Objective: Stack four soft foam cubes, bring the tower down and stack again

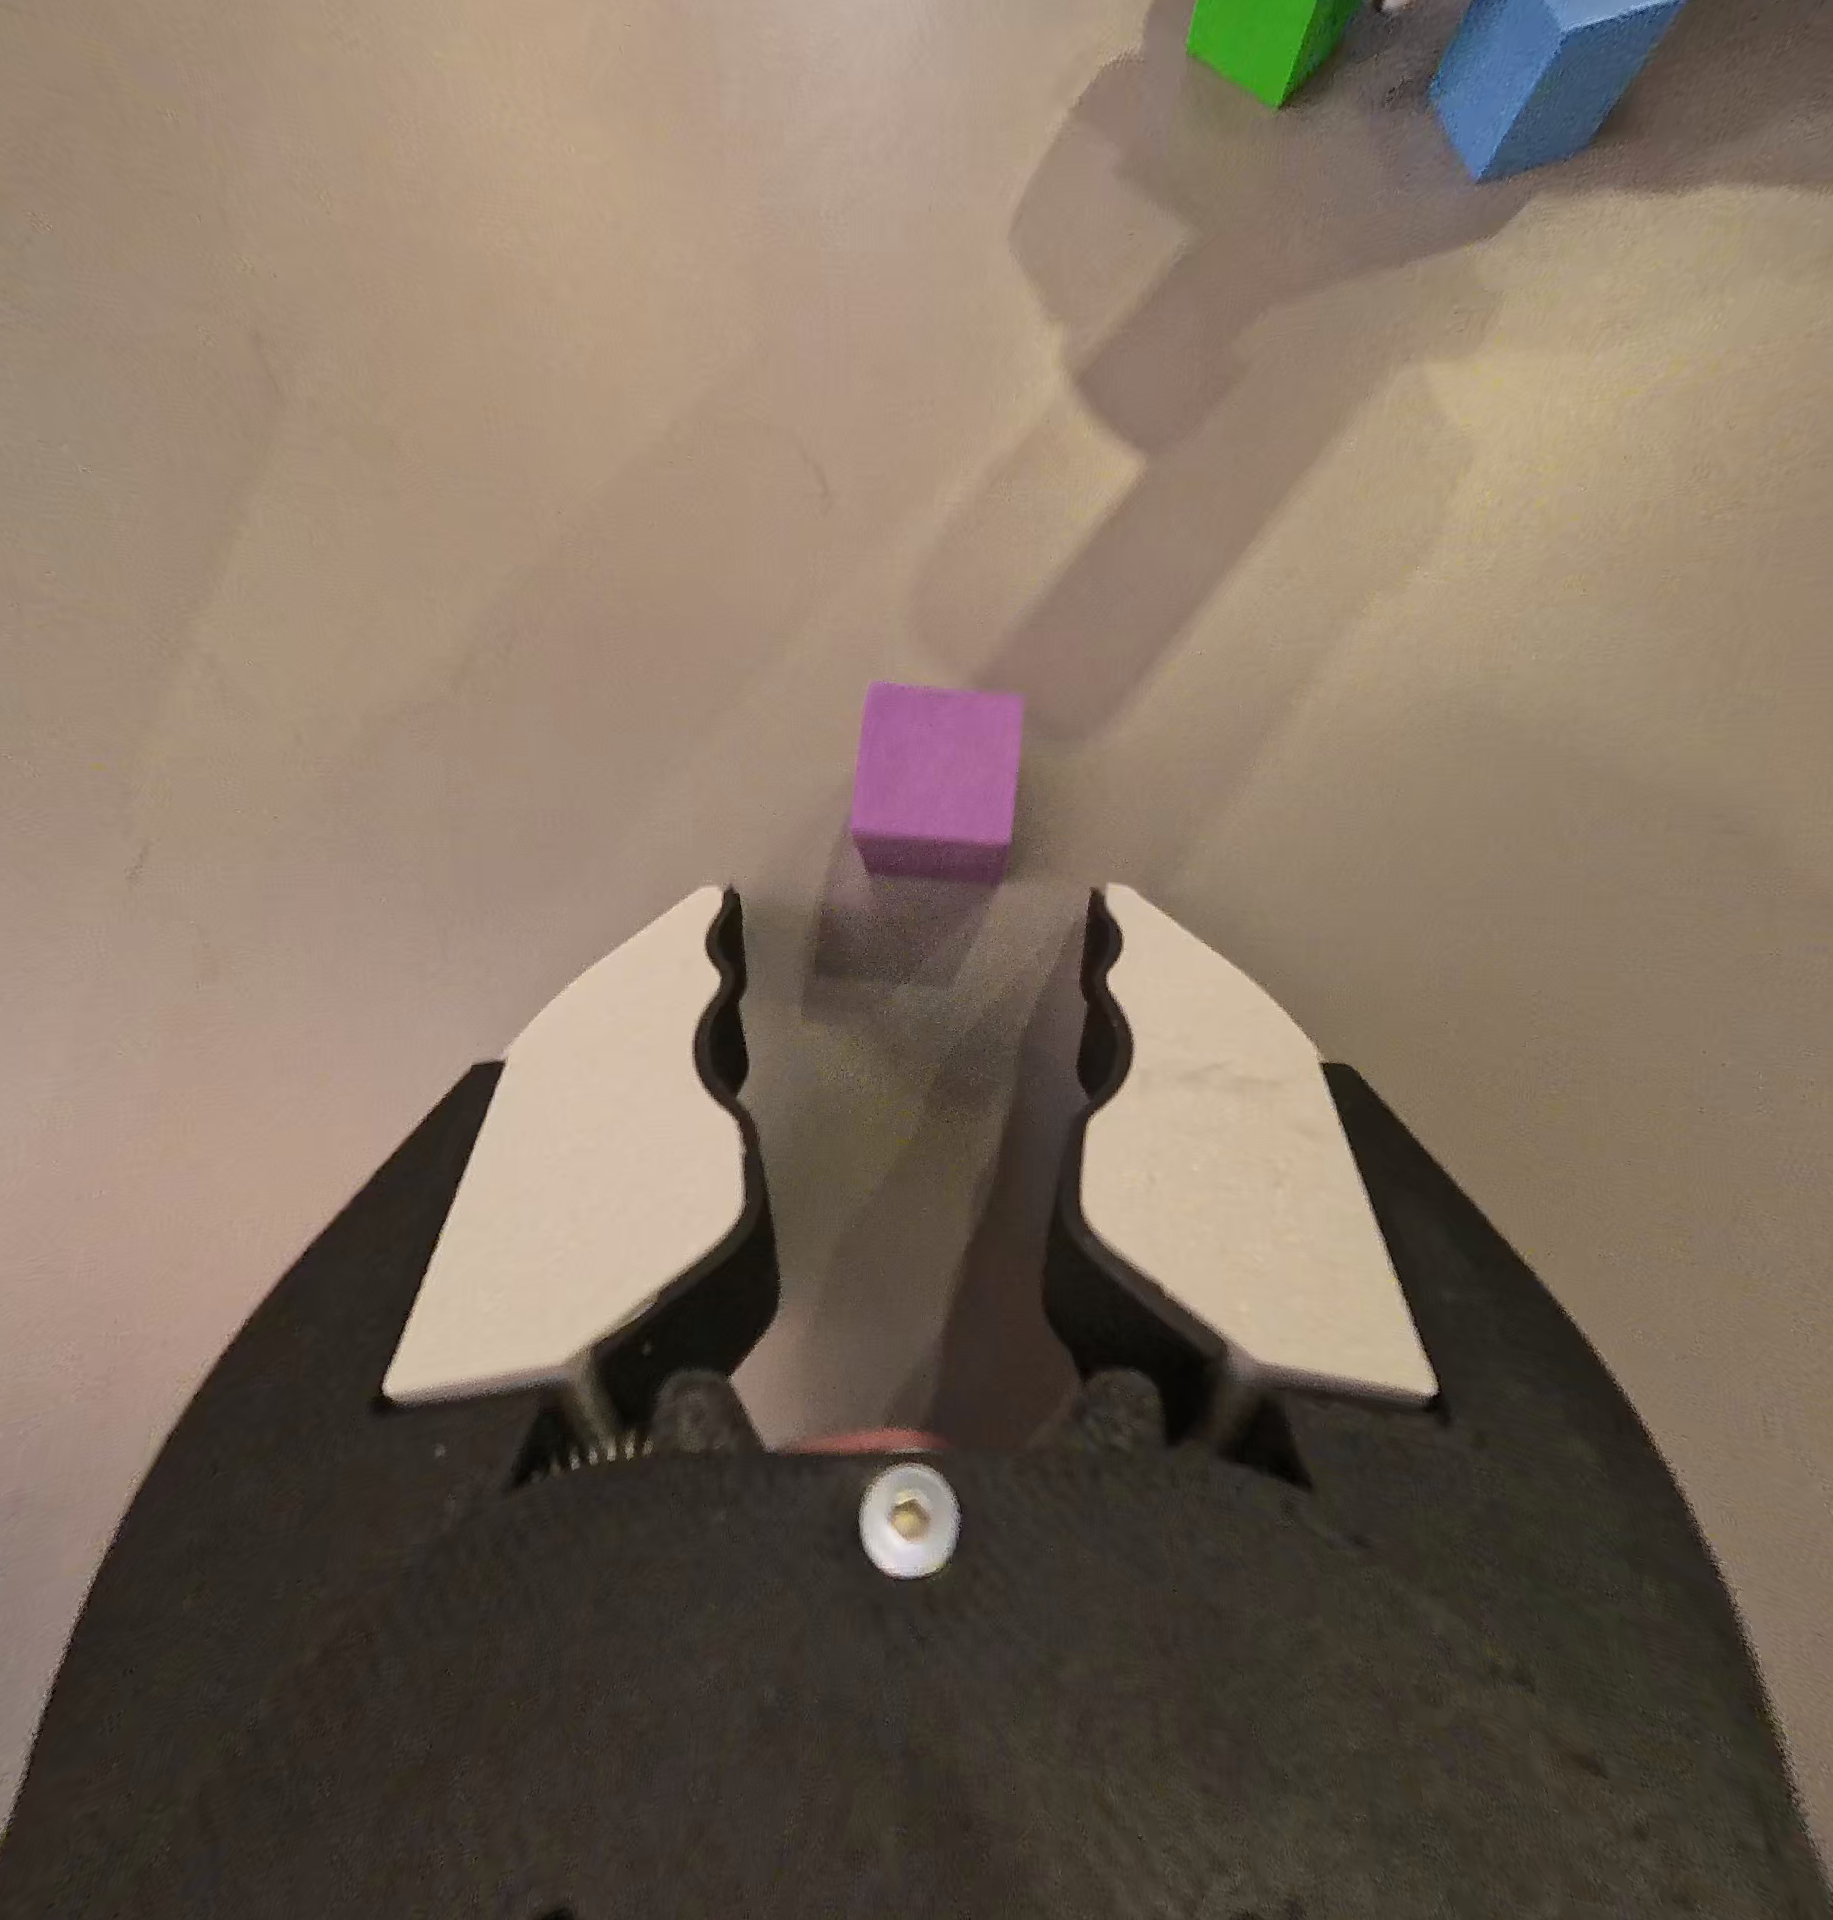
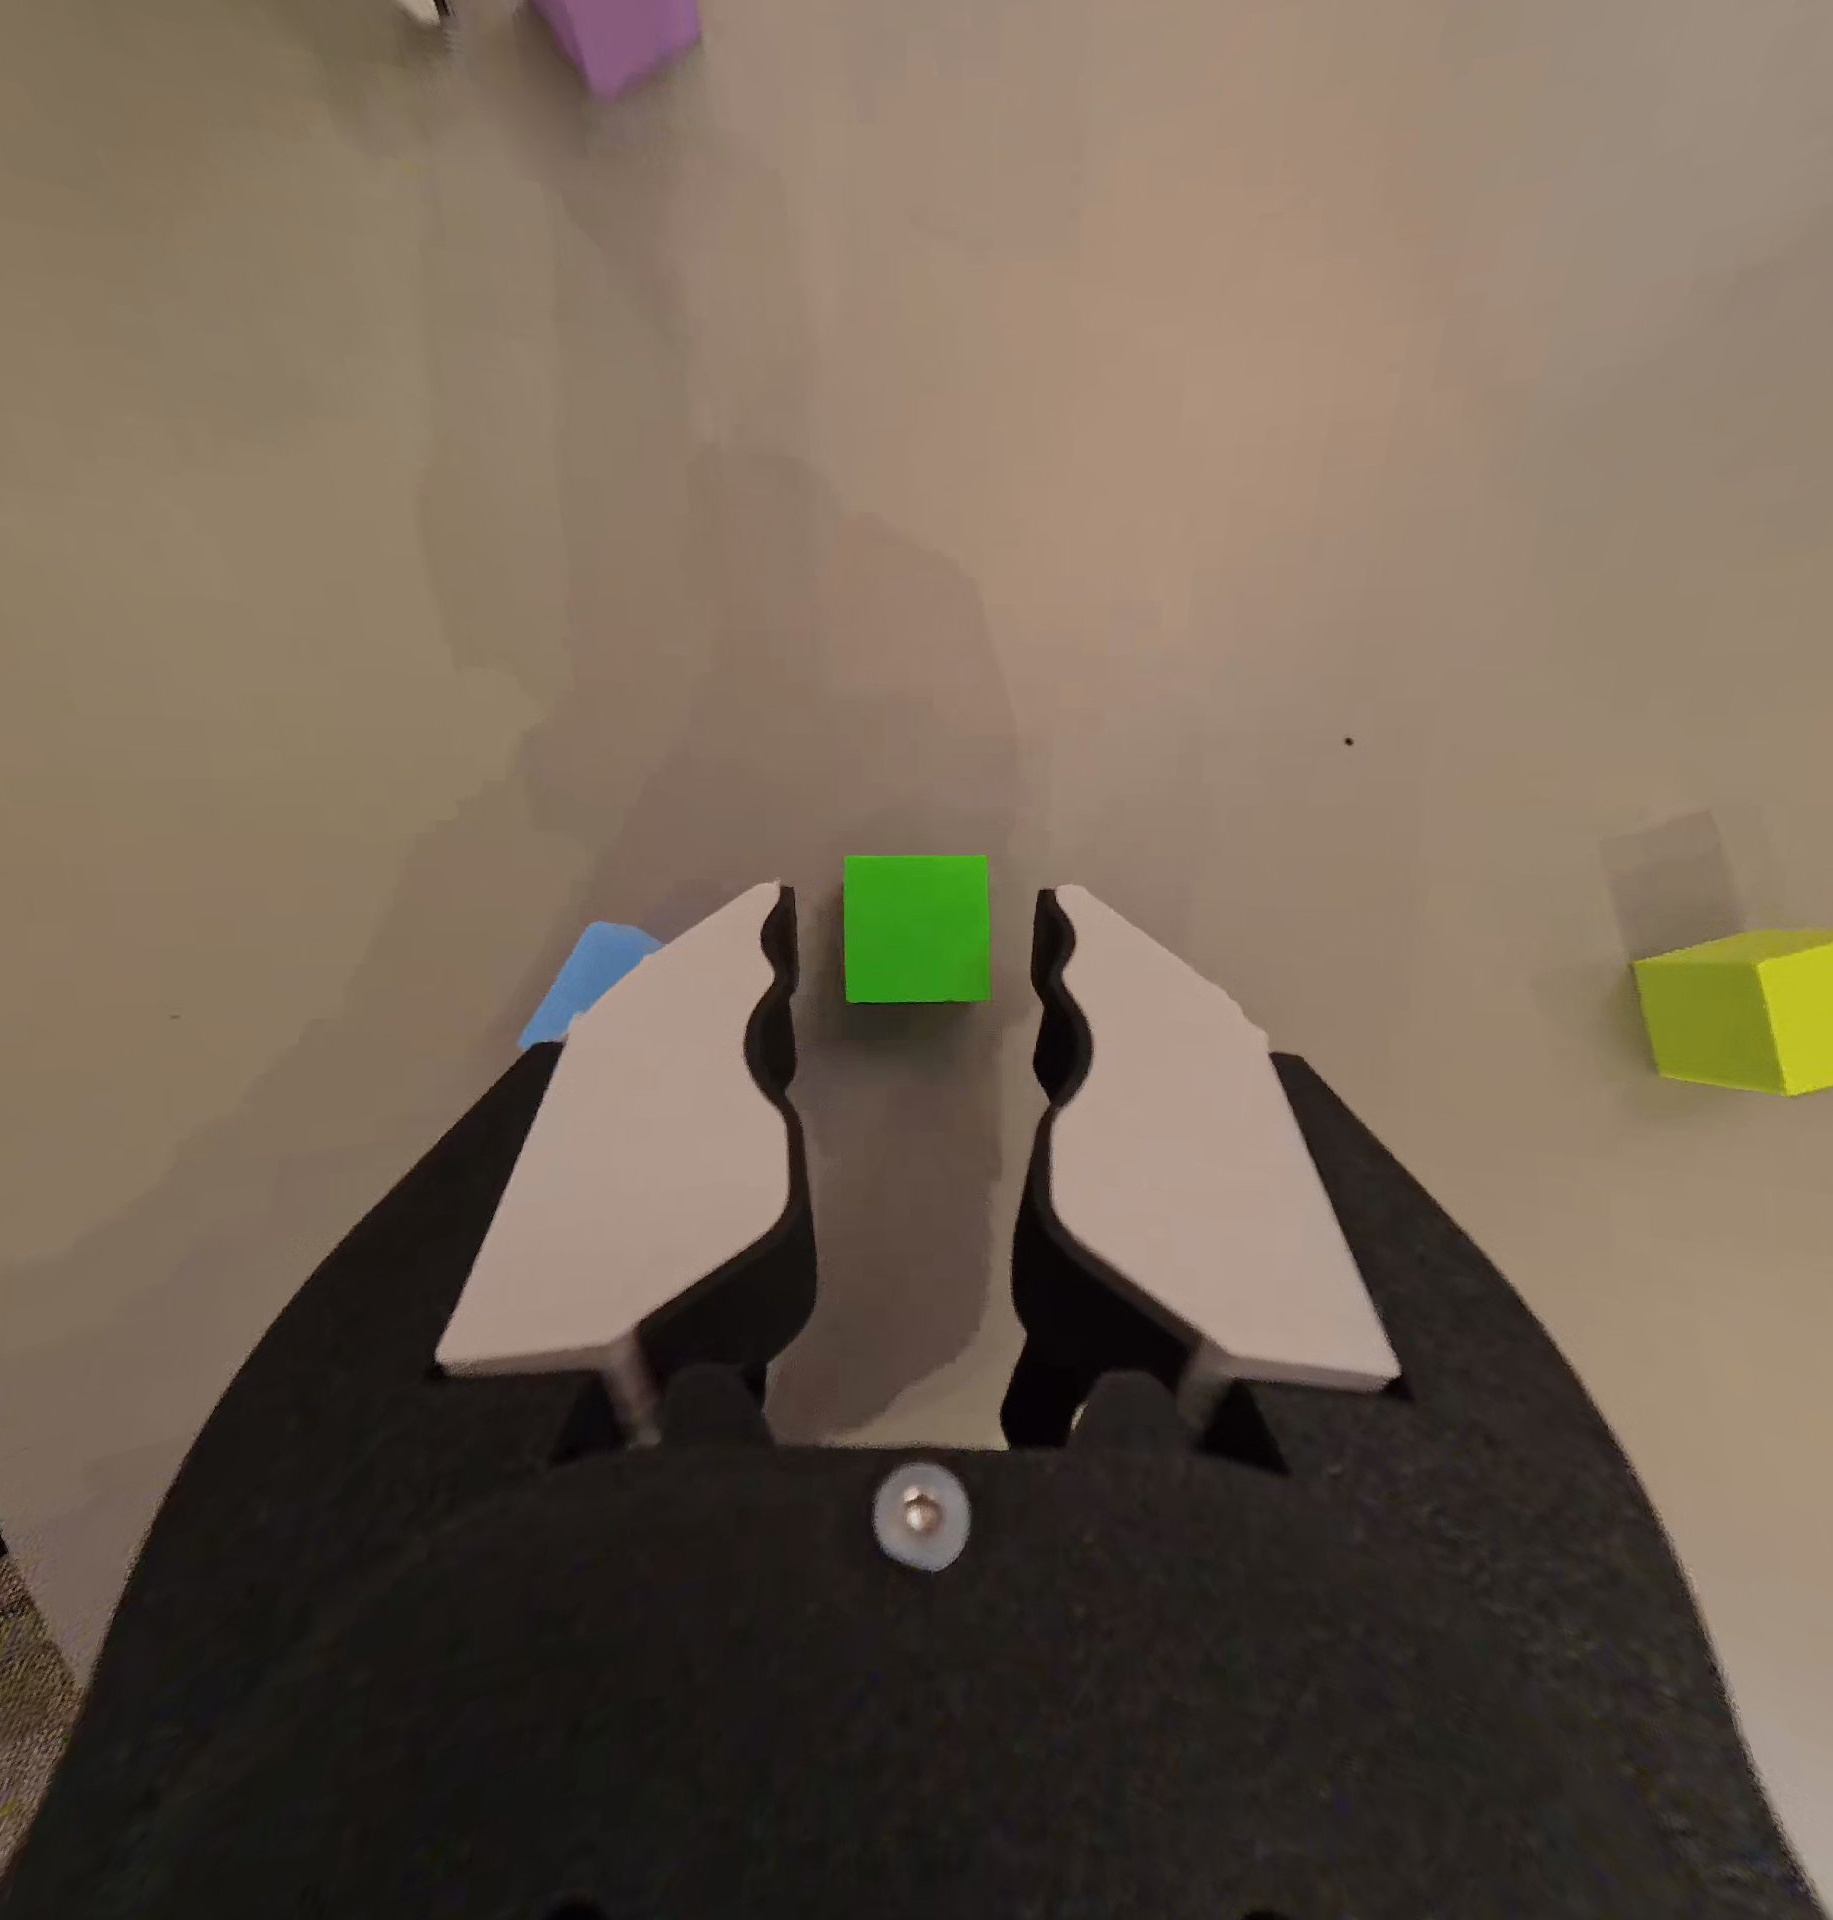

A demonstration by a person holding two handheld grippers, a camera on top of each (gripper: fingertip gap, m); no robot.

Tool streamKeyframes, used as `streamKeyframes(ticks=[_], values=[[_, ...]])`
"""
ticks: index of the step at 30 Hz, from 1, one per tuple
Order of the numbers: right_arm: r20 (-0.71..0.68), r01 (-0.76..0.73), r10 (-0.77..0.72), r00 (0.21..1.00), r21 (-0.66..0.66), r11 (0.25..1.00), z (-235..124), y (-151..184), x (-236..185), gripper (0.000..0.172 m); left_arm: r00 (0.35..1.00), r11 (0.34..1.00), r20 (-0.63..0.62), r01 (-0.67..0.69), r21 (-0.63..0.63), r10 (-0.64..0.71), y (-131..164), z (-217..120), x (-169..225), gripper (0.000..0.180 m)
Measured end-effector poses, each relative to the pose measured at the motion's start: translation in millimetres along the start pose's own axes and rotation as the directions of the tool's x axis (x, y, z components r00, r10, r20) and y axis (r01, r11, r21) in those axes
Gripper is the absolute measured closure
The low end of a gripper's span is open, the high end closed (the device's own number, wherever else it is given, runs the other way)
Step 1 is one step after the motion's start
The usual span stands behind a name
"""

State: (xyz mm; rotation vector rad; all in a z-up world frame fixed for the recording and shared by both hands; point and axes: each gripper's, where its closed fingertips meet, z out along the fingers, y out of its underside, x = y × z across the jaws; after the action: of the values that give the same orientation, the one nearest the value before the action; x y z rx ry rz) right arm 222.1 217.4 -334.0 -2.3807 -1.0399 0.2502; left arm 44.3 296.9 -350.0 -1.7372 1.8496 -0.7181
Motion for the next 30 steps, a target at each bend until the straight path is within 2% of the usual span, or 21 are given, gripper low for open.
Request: streamKeyframes(ticks=[2,4,7,10,14,21,30], values=[[0.004,0.007,-0.007,1.000,-0.011,1.000,4,3,-1,0.131,1.000,1.000,0.016,0.007,-0.002,-0.007,6,-5,-1,0.119],[-0.018,0.007,-0.008,1.000,-0.018,1.000,5,6,4,0.144,0.999,1.000,0.026,0.025,0.003,-0.025,11,-9,-2,0.121],[-0.019,0.021,-0.021,1.000,0.020,1.000,3,1,7,0.145,0.998,0.998,0.030,0.051,0.031,-0.052,12,-15,-2,0.124],[0.020,0.049,-0.051,0.998,0.085,0.995,-3,-23,4,0.145,0.996,0.997,0.040,0.073,0.028,-0.074,16,-18,-4,0.124],[0.082,0.170,-0.186,0.979,0.169,0.971,-4,-73,-13,0.145,0.993,0.997,0.093,0.077,0.022,-0.079,26,-26,-15,0.119],[0.166,0.371,-0.408,0.898,0.214,0.904,17,-146,-44,0.145,0.988,0.984,0.019,0.151,0.091,-0.153,23,-33,-17,0.122],[0.262,0.481,-0.507,0.821,0.161,0.862,53,-164,-55,0.145,0.991,0.987,-0.020,0.136,0.088,-0.135,23,-33,-12,0.121]])
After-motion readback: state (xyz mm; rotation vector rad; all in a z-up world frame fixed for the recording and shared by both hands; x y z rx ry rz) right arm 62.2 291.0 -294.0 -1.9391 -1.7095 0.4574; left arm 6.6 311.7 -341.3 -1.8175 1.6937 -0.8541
